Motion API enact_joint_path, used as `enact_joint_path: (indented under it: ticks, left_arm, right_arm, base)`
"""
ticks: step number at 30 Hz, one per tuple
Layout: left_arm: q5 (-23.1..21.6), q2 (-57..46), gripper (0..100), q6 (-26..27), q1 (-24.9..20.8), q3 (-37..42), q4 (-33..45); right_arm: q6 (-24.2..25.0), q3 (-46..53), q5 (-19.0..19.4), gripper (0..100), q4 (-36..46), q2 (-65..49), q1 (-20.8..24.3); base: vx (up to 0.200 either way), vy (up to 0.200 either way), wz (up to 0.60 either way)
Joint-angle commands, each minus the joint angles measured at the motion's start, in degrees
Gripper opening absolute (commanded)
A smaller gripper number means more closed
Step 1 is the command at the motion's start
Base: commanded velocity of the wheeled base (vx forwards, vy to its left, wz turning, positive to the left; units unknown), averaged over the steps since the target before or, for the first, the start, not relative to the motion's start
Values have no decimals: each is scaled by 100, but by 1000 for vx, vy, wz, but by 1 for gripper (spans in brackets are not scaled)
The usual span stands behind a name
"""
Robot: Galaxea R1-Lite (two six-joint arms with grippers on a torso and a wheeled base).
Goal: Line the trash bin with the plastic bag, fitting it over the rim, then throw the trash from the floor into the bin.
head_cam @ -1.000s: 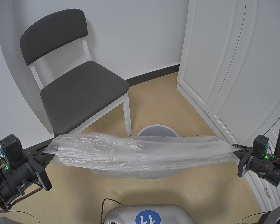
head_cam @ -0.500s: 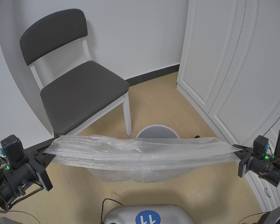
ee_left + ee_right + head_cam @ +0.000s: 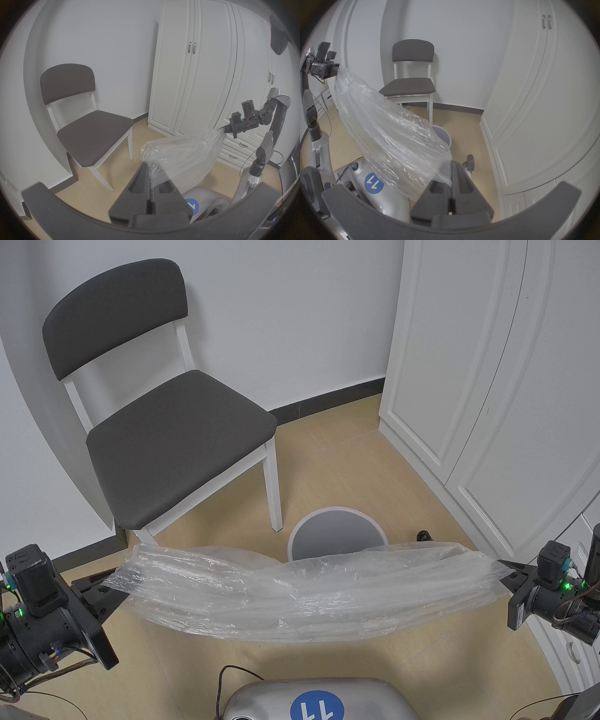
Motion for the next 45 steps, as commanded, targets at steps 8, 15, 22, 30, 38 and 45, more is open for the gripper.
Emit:
enact_joint_path:
  ticks: [8, 15, 22, 30, 38, 45]
  left_arm:
    - [-12, -50, 0, -10, -574, 116, -12]
    - [-4, -6, 0, -36, -978, 187, -21]
    - [-4, 30, 0, -62, -1154, 239, -65]
    - [-417, 249, 0, -185, -1329, 134, -197]
    - [-1260, 566, 0, -467, -1470, -156, -733]
    - [-1858, 1084, 0, -686, -1479, -578, -750]
  right_arm:
    - [15, 72, 11, 0, -9, 135, 447]
    - [59, 99, 29, 0, -18, 197, 702]
    - [94, 134, 275, 0, -80, 276, 807]
    - [357, 72, 389, 0, -176, 399, 1115]
    - [1201, -7, 407, 0, -1521, 1049, 1405]
    - [1228, -376, 838, 0, -2444, 1533, 1554]
  base:
    - [0, 0, 0]
    - [0, 0, 0]
    - [0, 0, 0]
    - [0, 0, 0]
    - [0, 0, 0]
    - [0, 0, 0]
